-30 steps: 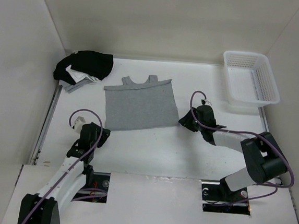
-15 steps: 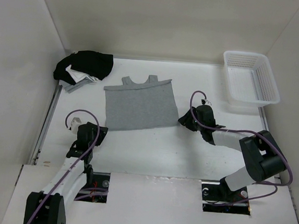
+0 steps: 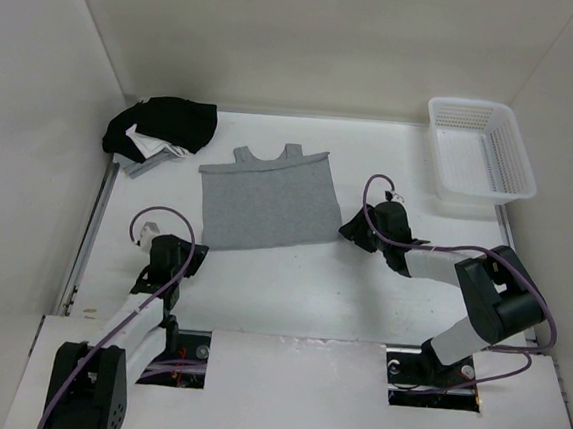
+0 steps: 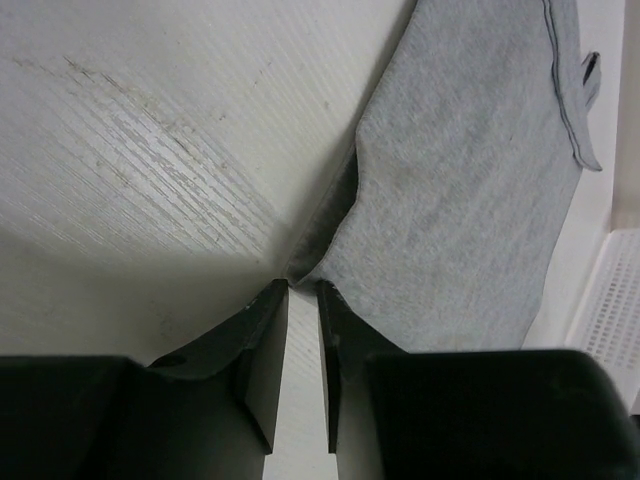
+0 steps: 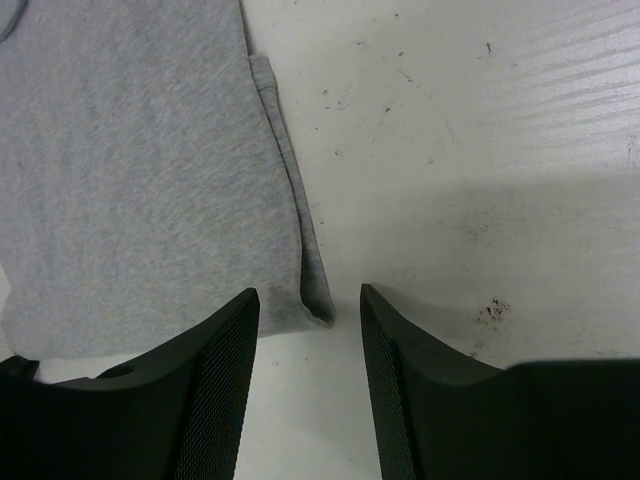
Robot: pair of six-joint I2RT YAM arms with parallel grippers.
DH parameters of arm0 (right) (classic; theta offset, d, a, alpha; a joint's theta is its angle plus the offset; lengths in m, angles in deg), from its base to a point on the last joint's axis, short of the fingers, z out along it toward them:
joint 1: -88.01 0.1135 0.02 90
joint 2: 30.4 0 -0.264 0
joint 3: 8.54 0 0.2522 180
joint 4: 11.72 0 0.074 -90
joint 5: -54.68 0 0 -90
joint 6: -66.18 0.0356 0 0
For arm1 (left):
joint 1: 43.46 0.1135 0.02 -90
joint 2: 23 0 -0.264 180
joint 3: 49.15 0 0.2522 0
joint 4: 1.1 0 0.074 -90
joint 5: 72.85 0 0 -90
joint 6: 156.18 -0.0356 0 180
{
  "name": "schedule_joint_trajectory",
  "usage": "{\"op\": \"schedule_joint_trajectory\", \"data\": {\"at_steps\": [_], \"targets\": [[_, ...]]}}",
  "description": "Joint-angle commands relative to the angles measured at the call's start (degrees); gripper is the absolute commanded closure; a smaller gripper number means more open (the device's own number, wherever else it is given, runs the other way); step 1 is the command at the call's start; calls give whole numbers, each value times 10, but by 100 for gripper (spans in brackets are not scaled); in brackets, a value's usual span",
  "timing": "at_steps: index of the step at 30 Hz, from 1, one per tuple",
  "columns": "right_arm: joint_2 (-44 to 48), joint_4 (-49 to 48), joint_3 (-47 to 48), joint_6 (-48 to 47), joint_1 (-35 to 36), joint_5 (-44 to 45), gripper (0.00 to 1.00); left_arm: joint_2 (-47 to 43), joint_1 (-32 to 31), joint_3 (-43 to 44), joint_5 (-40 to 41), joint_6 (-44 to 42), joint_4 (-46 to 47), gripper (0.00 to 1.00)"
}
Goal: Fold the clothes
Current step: Fold the tank top
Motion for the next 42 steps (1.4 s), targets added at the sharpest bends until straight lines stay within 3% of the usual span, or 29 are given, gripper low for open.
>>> {"op": "schedule_joint_trajectory", "data": {"at_steps": [1,7,16,20,23,25,28,34,42], "targets": [[7,-25,9,5,6,2,48,9,14,-7,-7,-18,40,86],[-2,-22,6,12,6,-3,45,0,44,-15,-27,-49,58,95],[-17,-9,6,29,19,-12,53,-3,58,-17,-49,-62,58,97],[-9,-8,1,32,20,-9,50,-3,60,-10,-74,-72,51,88],[-8,-8,1,29,20,-9,50,-21,70,-14,-79,-71,19,70],[-8,-10,1,28,20,-10,50,-53,77,-19,-80,-69,-4,64],[-9,-12,1,28,20,-11,50,-97,77,-19,-76,-69,-51,63],[-9,-18,1,27,20,-13,50,-109,60,-22,-75,-62,-57,62],[-9,-16,2,27,20,-13,50,-15,37,9,-64,-72,-39,61]]}}
